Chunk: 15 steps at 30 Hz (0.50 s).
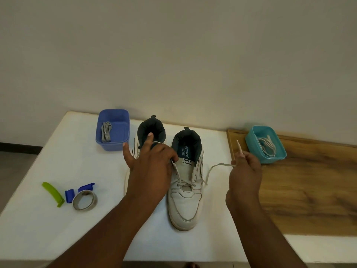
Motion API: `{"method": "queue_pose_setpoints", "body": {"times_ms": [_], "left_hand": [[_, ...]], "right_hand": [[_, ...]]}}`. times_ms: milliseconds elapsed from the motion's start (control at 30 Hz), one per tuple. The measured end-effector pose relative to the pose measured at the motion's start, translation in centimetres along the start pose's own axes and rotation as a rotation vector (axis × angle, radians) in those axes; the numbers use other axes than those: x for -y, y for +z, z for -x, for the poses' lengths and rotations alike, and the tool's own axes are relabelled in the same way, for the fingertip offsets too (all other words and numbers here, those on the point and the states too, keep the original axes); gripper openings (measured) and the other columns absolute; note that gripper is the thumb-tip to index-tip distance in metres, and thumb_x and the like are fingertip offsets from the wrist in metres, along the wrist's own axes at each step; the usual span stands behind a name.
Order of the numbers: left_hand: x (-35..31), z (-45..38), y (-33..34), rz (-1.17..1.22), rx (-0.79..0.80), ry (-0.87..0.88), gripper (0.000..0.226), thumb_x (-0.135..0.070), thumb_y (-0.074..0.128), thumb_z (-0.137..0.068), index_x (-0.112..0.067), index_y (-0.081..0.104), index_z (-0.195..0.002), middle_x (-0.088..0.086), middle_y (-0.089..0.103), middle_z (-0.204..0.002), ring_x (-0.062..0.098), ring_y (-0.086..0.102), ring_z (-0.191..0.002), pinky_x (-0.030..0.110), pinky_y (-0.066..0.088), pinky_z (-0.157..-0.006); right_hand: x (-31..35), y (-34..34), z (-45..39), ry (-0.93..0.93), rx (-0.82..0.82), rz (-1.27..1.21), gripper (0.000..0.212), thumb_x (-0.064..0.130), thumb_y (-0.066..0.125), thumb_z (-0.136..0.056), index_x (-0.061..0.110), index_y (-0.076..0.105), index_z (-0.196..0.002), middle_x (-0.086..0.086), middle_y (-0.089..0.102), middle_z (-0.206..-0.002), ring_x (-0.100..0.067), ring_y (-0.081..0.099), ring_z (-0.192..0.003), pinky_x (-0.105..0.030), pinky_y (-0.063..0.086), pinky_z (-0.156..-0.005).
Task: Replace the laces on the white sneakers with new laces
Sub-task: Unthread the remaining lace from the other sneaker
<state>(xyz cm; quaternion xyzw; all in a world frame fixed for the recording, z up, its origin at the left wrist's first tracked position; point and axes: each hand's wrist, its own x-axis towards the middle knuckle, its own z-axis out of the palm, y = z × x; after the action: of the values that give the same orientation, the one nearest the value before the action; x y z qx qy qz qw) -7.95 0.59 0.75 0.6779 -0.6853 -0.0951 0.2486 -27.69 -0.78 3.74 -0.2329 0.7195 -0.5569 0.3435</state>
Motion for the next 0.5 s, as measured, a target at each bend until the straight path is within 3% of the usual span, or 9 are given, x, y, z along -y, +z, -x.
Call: {"method": "queue_pose_setpoints", "body": {"times_ms": [100,167,267,333,400,500], "left_hand": [[0.2,0.0,0.0,-0.003,-0.016,-0.014,0.016,-0.033,0.053,-0.089,-0.043,0.064,-0.095,-0.02,0.064,-0.12,0.017,0.028,-0.149,0.06,-0.01,-0.114],[-0.1,0.1,-0.1,-0.014,0.001,-0.026,0.026,-0.039,0.04,-0.088,-0.043,0.064,-0.096,-0.02,0.063,-0.121,0.016,0.029,-0.148,0.061,-0.008,-0.114],[-0.6,0.1,-0.1,-0.014,0.02,-0.015,0.026,-0.045,0.043,-0.091,-0.043,0.067,-0.1,-0.017,0.065,-0.122,0.021,0.034,-0.146,0.067,0.003,-0.115],[-0.6,0.1,0.2,-0.027,0.033,-0.011,0.024,-0.057,0.051,-0.092,-0.042,0.068,-0.101,-0.012,0.066,-0.123,0.026,0.039,-0.143,0.069,0.006,-0.114],[-0.5,0.0,0.4,-0.047,0.054,-0.01,0.024,-0.06,0.063,-0.086,-0.042,0.069,-0.101,-0.009,0.067,-0.124,0.029,0.042,-0.141,0.069,0.008,-0.113],[-0.4,0.0,0.4,-0.061,0.051,-0.024,0.017,-0.05,0.065,-0.088,-0.042,0.066,-0.103,-0.011,0.064,-0.128,0.026,0.036,-0.145,0.068,0.006,-0.114]], "right_hand": [[-0.3,0.1,0.4,-0.042,0.11,0.081,0.033,0.016,0.051,-0.105,0.029,0.055,-0.135,0.005,0.057,-0.131,-0.012,0.057,-0.112,-0.025,0.047,-0.084],[-1.1,0.1,0.7,-0.214,0.23,0.24,0.041,0.011,0.052,-0.103,0.037,0.056,-0.134,0.008,0.049,-0.14,-0.013,0.049,-0.128,-0.031,0.047,-0.098],[-1.7,0.1,1.3,-0.605,0.367,0.642,0.047,0.008,0.053,-0.1,0.043,0.062,-0.13,0.0,0.044,-0.149,-0.02,0.039,-0.141,-0.05,0.042,-0.112],[-1.8,0.3,1.8,-0.721,0.455,0.884,0.046,0.011,0.055,-0.099,0.043,0.064,-0.131,-0.004,0.041,-0.156,-0.026,0.034,-0.146,-0.054,0.035,-0.116],[-1.9,0.4,2.1,-0.718,0.523,1.013,0.043,0.016,0.055,-0.1,0.041,0.062,-0.134,-0.004,0.044,-0.155,-0.027,0.037,-0.144,-0.053,0.031,-0.119],[-2.3,0.2,1.5,-0.775,0.519,0.949,0.031,0.023,0.049,-0.101,0.035,0.064,-0.125,0.003,0.064,-0.126,-0.018,0.058,-0.117,-0.052,0.04,-0.11]]}}
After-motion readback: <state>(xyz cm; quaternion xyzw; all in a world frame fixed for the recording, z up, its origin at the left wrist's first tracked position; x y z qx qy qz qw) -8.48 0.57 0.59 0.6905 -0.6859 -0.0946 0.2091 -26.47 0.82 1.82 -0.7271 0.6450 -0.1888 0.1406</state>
